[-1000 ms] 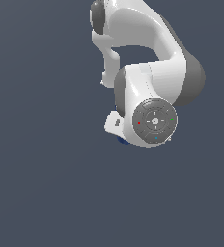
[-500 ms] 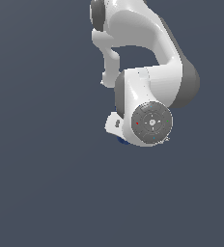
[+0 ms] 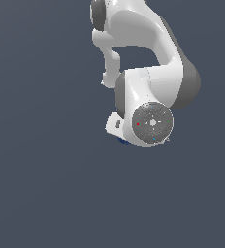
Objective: Pick up the object and move it to a goal position.
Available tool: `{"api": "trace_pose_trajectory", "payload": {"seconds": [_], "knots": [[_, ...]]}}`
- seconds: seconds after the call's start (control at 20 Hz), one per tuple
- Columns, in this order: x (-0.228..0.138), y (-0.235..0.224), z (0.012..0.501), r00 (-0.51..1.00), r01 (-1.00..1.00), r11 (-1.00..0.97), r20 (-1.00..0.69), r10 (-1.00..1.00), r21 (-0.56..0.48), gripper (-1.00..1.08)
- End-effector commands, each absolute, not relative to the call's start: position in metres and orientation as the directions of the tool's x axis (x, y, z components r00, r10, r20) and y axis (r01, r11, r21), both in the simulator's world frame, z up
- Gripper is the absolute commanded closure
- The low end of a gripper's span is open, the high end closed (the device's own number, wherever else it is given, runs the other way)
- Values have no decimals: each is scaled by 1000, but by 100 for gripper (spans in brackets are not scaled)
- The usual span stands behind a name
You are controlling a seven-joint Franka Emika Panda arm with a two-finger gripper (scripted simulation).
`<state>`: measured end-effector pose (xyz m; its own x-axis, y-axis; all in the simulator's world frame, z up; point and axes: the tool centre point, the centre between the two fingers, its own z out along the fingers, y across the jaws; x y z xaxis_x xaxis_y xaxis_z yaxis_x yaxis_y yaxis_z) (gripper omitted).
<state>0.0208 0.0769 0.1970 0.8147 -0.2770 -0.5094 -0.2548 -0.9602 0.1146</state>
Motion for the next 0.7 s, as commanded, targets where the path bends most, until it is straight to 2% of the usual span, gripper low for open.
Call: {"api": "trace_pose_trajectory", "payload": {"seconds": [0.0,0.35,0.65], "knots": [[21,77,197,815,-255,-960,-509,-277,115,108],[28,72,208,839,-237,-967,-483,-251,92,108],[44,61,237,890,-189,-981,-415,-188,39,108]]}}
